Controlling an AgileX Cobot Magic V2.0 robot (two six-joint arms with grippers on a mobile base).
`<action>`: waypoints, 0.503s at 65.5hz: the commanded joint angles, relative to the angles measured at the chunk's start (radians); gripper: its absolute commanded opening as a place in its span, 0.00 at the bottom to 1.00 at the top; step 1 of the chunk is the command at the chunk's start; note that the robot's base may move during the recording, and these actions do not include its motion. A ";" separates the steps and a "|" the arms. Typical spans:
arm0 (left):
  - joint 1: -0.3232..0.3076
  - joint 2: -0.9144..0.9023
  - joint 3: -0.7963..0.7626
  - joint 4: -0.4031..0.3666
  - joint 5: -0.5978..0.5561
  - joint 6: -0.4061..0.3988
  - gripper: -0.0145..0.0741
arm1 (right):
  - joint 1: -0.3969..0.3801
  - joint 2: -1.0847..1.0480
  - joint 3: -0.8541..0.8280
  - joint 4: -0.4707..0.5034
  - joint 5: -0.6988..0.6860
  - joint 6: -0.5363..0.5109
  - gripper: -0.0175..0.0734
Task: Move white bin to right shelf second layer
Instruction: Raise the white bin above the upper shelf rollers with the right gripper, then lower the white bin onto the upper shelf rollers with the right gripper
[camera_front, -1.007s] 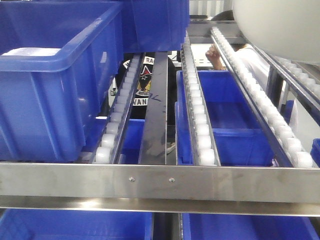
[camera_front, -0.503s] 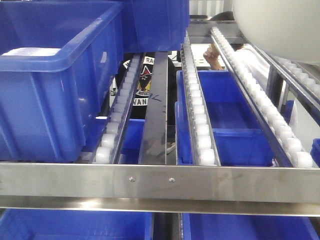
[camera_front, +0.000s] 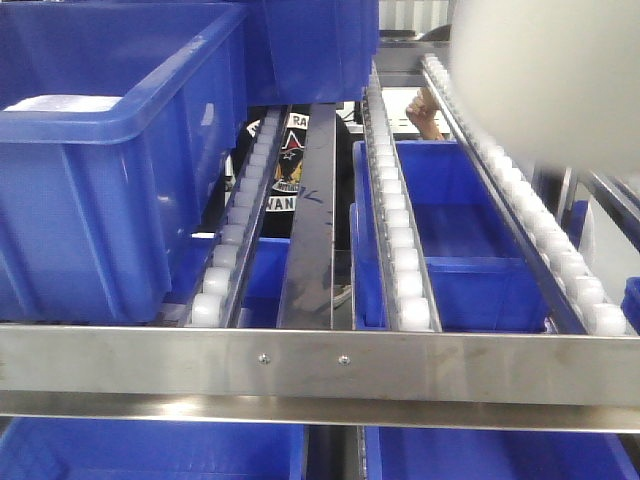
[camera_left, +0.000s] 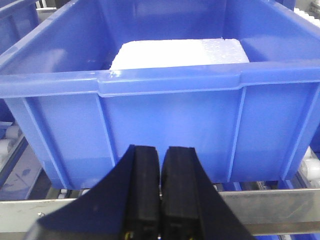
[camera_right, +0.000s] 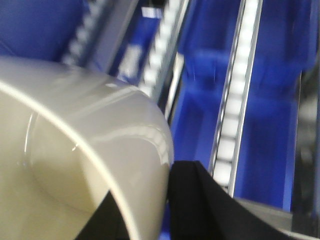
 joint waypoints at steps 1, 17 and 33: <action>-0.004 -0.003 0.037 0.000 -0.086 -0.003 0.26 | -0.008 0.063 -0.036 -0.010 -0.110 -0.002 0.25; -0.004 -0.003 0.037 0.000 -0.086 -0.003 0.26 | -0.009 0.272 -0.100 -0.066 -0.142 -0.002 0.25; -0.004 -0.003 0.037 0.000 -0.086 -0.003 0.26 | -0.080 0.426 -0.196 -0.068 -0.141 -0.002 0.25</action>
